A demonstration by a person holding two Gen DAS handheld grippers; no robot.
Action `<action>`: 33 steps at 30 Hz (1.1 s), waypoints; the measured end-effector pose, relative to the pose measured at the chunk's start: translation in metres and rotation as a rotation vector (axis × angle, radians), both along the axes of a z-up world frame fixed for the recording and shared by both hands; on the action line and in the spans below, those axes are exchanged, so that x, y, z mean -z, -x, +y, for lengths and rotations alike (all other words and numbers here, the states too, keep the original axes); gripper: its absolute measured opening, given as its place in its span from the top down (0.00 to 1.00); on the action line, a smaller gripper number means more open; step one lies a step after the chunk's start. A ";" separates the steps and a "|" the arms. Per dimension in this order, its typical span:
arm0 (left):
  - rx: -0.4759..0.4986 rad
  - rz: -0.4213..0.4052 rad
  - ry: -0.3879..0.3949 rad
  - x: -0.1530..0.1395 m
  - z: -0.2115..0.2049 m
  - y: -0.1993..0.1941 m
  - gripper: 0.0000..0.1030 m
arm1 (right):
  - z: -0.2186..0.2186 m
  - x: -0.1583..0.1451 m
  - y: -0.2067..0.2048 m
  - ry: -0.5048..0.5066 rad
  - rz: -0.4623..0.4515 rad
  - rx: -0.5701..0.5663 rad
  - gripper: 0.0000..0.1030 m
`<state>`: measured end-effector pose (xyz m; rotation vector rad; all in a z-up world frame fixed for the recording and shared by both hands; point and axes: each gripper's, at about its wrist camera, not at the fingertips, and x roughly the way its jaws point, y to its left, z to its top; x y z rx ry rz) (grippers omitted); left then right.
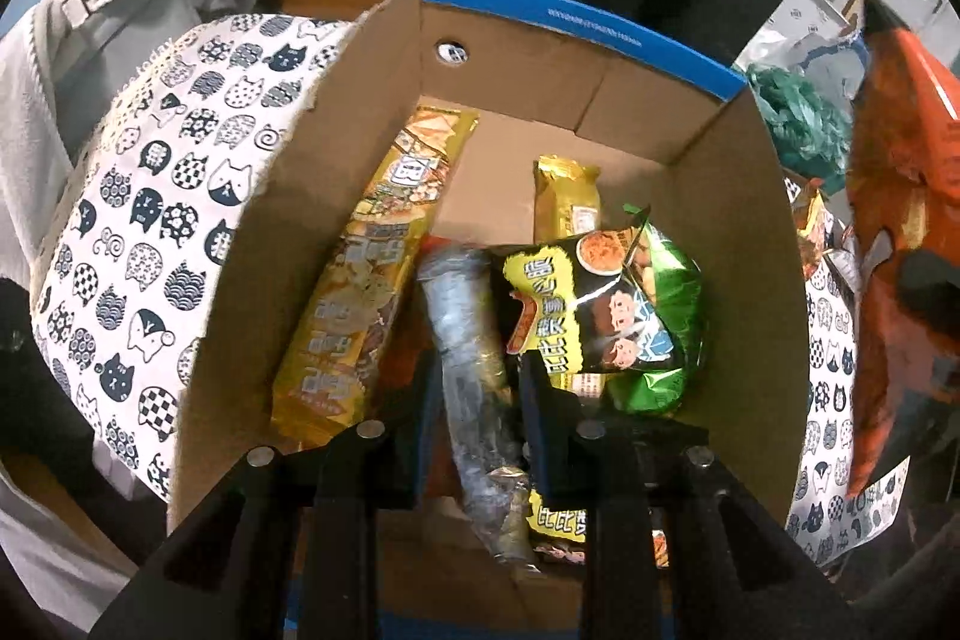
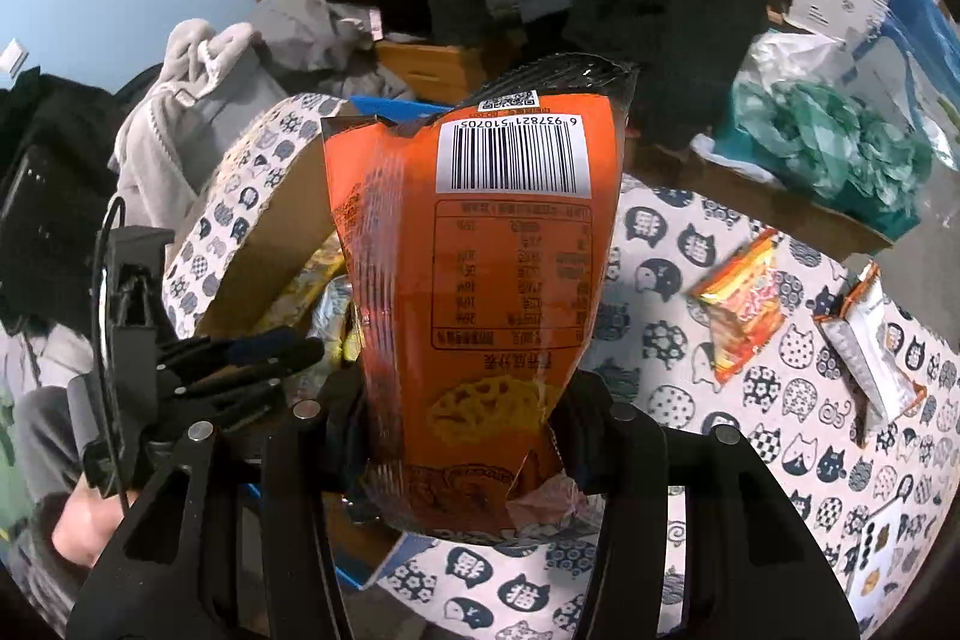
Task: Organize snacks
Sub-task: 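Open left tool to drop the silver packet while right tool lowers orange bag into box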
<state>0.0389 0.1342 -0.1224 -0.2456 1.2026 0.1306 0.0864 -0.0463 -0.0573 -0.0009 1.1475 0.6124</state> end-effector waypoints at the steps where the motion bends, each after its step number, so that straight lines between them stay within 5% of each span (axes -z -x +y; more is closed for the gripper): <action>1: -0.002 -0.007 -0.004 -0.003 0.001 0.002 0.66 | 0.004 0.000 0.000 0.000 0.002 -0.006 0.52; 9: -0.036 -0.083 -0.012 -0.031 0.013 0.023 0.46 | 0.039 0.007 -0.003 -0.004 0.033 -0.056 0.52; 25: -0.089 -0.169 -0.012 -0.052 0.043 0.048 0.45 | 0.102 0.054 -0.022 0.053 0.134 -0.102 0.52; 29: -0.096 -0.174 -0.017 -0.054 0.046 0.050 0.45 | 0.109 0.053 -0.017 0.082 0.094 -0.118 0.46; 33: -0.103 -0.180 -0.008 -0.055 0.047 0.051 0.45 | 0.106 0.037 -0.013 0.052 0.051 -0.119 0.29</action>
